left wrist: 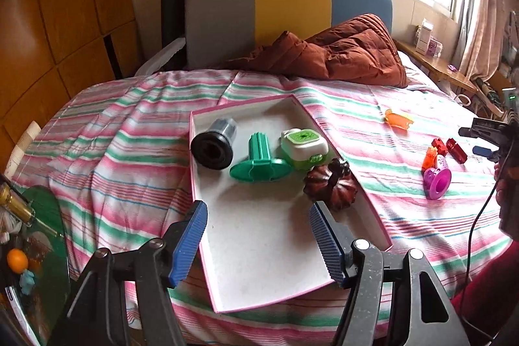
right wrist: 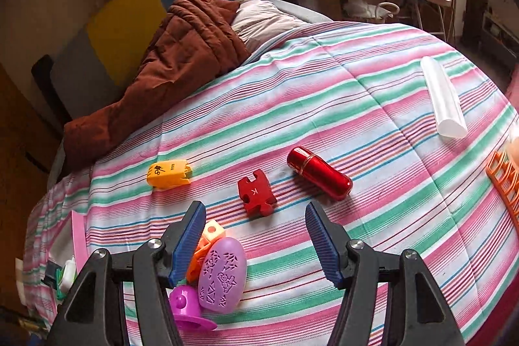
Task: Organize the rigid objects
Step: 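Move the right tool back toward the remaining toys, then grasp the yellow HOL-printed block with the left tool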
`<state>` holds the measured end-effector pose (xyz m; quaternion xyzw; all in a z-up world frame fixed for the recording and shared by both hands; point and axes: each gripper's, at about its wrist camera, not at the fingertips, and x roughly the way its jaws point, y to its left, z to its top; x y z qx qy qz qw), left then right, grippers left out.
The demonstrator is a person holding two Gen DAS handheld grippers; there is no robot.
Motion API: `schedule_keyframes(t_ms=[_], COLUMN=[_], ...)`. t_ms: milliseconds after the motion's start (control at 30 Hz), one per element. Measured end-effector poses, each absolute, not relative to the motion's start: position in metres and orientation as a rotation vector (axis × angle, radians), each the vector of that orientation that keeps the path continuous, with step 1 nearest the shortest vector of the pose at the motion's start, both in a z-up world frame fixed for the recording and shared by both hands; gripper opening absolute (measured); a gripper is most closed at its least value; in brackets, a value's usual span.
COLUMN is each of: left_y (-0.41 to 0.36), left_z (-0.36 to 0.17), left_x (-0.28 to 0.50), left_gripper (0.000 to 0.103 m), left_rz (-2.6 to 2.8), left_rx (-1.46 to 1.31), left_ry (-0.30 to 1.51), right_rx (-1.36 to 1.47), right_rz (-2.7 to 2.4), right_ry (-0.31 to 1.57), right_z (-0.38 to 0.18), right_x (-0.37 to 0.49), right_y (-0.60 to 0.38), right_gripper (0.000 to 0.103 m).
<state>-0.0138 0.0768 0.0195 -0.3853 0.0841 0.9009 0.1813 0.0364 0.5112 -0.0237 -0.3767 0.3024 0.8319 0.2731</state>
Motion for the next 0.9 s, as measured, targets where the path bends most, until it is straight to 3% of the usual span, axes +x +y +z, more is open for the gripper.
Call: schedule_keyframes(t_ms=[300, 433, 900], left_y=[0.113, 0.142, 0.274], left_z=[0.039, 0.043, 0.019], left_x=[-0.031, -0.035, -0.065], left_gripper=[0.068, 0.073, 0.075], left_rz=[2.486, 2.424, 2.186], left_rx=[-1.039, -1.032, -1.119], left_ry=[0.241, 0.26, 0.376], right_rx=[-1.009, -0.988, -0.828], right_rz=[2.176, 2.153, 2.121], right_ry=[0.947, 0.993, 1.112], right_z=[-0.032, -0.032, -0.022], right_x=[0.043, 0.048, 0.071], right_y=[0.523, 0.529, 0.545], right_gripper=[0.065, 0.065, 0.065])
